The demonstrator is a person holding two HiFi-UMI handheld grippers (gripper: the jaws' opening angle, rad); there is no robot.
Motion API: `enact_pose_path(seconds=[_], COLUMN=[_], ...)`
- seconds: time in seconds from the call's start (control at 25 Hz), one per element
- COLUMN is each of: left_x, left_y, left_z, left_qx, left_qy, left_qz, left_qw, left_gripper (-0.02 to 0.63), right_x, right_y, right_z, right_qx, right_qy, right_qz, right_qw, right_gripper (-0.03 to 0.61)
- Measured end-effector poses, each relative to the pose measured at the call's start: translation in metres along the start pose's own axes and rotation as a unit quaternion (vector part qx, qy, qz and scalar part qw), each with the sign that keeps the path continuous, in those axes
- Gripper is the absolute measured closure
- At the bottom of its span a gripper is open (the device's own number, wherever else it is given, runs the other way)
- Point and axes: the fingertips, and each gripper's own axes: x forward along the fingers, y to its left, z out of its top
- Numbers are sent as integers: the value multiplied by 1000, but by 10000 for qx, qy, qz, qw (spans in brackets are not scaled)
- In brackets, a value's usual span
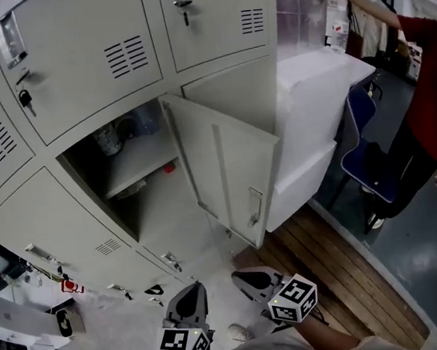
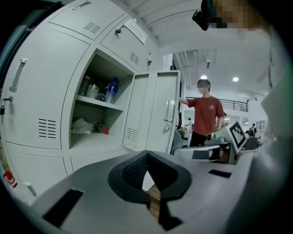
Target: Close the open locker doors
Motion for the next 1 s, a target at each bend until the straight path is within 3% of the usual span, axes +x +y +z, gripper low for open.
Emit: enact_pose_path(seconds=[0.4,1.0], left_x=[0,32], left_y=[17,-14], left_z=[0,14], left_qx=[-135,-166], left_qy=[11,-64], left_qz=[89,218], left_qw=[9999,9996], left_gripper=[598,598], right_x=[13,-29], right_y=[-1,-51], right_z=[4,24], right_qx=[-18,-58], right_qy=[104,117], right_qz=[76,5], right_qw=[9999,9999], right_gripper=[551,551])
